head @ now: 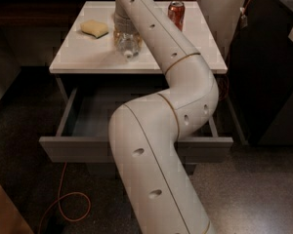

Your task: Place blue plastic bottle into top drawer

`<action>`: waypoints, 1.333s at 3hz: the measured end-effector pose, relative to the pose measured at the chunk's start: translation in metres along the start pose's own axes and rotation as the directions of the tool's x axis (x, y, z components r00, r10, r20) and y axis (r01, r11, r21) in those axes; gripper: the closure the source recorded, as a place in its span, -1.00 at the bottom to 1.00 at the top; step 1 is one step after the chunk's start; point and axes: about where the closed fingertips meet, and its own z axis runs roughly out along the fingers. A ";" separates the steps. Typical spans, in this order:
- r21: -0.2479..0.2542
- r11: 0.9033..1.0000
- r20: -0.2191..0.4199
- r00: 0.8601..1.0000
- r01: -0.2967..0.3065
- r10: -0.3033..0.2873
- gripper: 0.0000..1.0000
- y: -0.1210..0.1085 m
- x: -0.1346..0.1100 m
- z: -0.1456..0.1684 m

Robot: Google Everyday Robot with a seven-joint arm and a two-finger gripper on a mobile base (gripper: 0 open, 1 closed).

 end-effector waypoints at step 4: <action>0.144 0.976 0.104 0.983 -0.164 0.150 1.00 -0.019 -0.026 -0.055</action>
Offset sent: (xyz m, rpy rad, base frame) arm -0.0303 0.0017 0.0607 0.0966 -0.0359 -0.0692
